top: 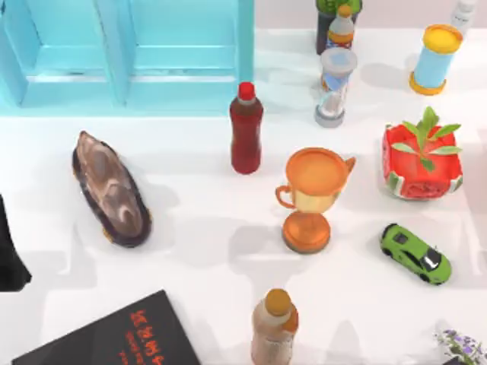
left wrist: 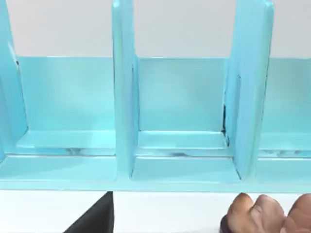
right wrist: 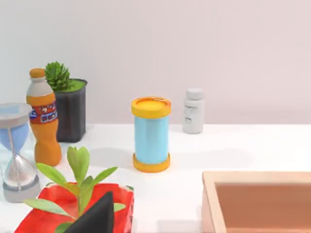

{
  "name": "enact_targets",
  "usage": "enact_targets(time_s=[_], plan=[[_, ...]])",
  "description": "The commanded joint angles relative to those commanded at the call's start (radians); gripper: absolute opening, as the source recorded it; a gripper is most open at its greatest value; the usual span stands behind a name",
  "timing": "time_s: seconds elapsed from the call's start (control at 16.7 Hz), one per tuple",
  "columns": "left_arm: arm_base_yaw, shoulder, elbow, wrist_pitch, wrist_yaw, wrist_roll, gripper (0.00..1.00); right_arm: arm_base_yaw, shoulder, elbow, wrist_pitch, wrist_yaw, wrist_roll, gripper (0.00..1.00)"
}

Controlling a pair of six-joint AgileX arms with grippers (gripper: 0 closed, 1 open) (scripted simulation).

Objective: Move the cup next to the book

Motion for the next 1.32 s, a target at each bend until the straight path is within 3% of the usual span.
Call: enact_targets(time_s=[0.24, 0.48, 0.96, 1.32], plan=[[-0.003, 0.026, 0.022, -0.014, -0.001, 0.025, 1.00, 0.000, 0.000, 0.000, 0.000, 0.000, 0.000, 1.00], [-0.010, 0.203, 0.165, -0.112, -0.009, 0.188, 1.00, 0.000, 0.000, 0.000, 0.000, 0.000, 0.000, 1.00], [0.031, 0.867, 0.679, -0.473, -0.030, 0.802, 1.00, 0.000, 0.000, 0.000, 0.000, 0.000, 0.000, 1.00], [0.138, 1.371, 1.102, -0.787, -0.038, 1.320, 1.00, 0.000, 0.000, 0.000, 0.000, 0.000, 0.000, 1.00]])
